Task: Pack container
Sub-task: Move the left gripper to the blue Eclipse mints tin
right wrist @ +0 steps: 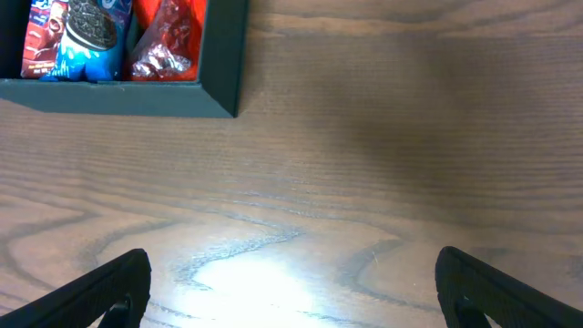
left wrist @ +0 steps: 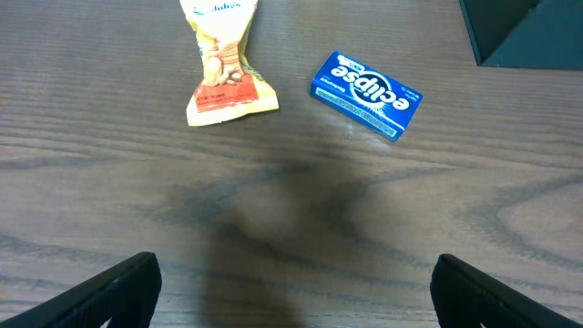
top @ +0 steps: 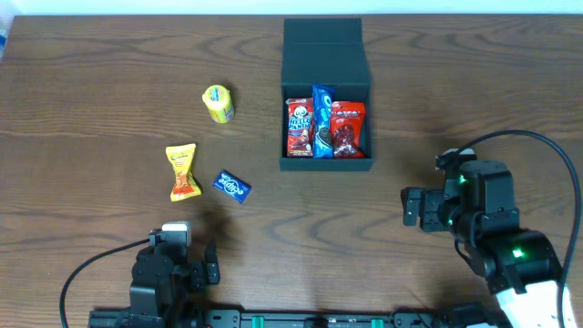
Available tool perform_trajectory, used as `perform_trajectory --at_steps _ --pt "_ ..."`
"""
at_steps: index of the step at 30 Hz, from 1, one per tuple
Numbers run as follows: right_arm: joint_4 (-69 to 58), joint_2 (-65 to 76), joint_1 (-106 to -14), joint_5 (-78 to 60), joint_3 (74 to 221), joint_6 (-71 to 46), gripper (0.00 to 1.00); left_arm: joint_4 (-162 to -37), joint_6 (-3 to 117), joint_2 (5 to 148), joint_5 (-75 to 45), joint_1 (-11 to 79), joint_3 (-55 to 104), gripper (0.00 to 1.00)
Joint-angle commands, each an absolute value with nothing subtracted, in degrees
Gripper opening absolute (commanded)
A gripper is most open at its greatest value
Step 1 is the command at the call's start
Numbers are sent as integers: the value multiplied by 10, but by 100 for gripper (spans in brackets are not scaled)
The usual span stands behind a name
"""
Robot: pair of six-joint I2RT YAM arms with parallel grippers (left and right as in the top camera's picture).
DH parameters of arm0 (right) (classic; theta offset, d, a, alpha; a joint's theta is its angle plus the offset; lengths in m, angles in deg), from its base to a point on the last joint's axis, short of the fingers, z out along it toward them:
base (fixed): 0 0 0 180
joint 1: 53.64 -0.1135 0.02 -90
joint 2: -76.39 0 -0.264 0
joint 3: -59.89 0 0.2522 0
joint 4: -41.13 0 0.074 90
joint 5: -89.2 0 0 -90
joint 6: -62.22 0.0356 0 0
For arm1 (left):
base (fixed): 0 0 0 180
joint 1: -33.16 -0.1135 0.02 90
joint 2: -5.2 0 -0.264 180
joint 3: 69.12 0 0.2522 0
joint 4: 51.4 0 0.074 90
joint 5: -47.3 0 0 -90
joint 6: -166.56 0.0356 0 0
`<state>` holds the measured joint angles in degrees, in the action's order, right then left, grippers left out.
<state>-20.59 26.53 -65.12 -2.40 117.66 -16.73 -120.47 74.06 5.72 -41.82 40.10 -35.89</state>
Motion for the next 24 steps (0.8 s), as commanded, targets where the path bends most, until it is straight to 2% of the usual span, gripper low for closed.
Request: perform_trajectory --at_steps 1,6,15,24 --pt "-206 265 -646 -28 1177 -176 99 -1221 749 54 -423 399 -377 96" --pt "-206 265 -646 -28 1177 -176 99 -1211 748 54 -424 399 -377 95" --pt "-206 265 -646 -28 1177 -176 99 -1168 745 54 -334 399 -375 95" --pt "-206 265 -646 -28 1177 -176 99 -1145 712 94 -335 399 -324 95"
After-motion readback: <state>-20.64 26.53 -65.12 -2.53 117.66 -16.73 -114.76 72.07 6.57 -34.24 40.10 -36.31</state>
